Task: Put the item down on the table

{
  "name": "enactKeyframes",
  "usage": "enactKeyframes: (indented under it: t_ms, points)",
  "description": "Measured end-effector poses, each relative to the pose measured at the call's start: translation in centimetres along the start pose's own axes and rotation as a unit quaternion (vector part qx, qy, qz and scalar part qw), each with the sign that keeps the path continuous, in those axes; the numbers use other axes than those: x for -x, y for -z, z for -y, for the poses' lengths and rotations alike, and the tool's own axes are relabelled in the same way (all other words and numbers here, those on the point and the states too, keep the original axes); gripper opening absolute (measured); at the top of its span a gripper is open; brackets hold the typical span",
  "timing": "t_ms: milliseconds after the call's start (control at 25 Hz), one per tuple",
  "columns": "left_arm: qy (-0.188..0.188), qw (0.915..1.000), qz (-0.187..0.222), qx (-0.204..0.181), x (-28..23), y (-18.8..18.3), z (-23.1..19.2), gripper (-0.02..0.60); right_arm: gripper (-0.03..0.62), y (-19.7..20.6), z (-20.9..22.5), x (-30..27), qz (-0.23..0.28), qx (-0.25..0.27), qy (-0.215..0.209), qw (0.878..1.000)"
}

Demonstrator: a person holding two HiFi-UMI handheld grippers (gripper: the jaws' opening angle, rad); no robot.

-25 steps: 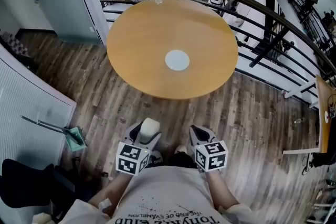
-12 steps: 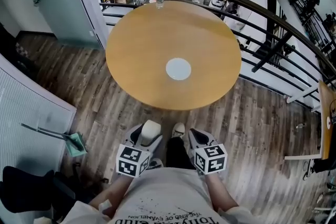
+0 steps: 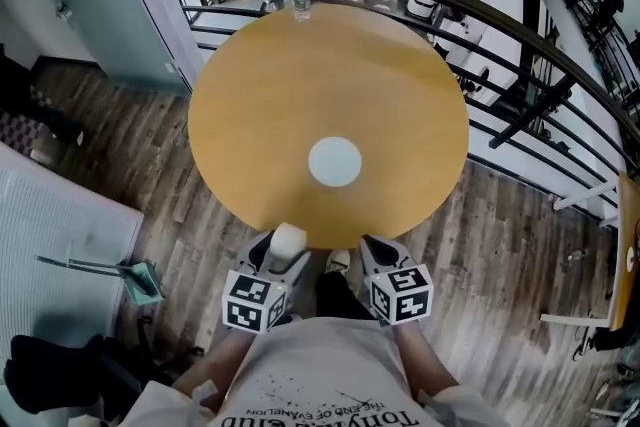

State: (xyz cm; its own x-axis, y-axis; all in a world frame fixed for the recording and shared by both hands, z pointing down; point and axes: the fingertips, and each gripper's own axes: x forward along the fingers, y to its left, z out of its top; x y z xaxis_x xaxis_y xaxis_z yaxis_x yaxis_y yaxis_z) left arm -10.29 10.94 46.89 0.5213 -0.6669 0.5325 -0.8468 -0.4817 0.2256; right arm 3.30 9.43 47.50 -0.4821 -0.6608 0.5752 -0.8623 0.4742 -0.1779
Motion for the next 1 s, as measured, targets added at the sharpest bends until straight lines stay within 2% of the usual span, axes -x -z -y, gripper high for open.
enactKeyframes:
  t_ms: [200, 440, 720, 1000]
  points:
    - [-0.012, 0.9999, -0.004, 0.01, -4.7, -3.2, -1.1, 0.33, 0.026, -3.4, 4.0, -3.2, -0.009, 0.009, -0.015, 1.0]
    - [-0.026, 0.9994, -0.007, 0.022, -8.9, -6.0, -2.7, 0.33, 0.026, -5.4, 7.5, -6.5, -0.025, 0.01, -0.031, 0.999]
    - [-0.041, 0.9991, -0.012, 0.007, -12.3, -8.2, -2.5, 0.33, 0.026, -7.6, 11.0, -8.2, -0.025, 0.018, -0.048, 0.998]
    - [-0.042, 0.9989, -0.02, 0.007, -14.0, -9.3, -2.3, 0.33, 0.026, -8.0, 12.9, -9.2, -0.039, 0.017, -0.051, 0.998]
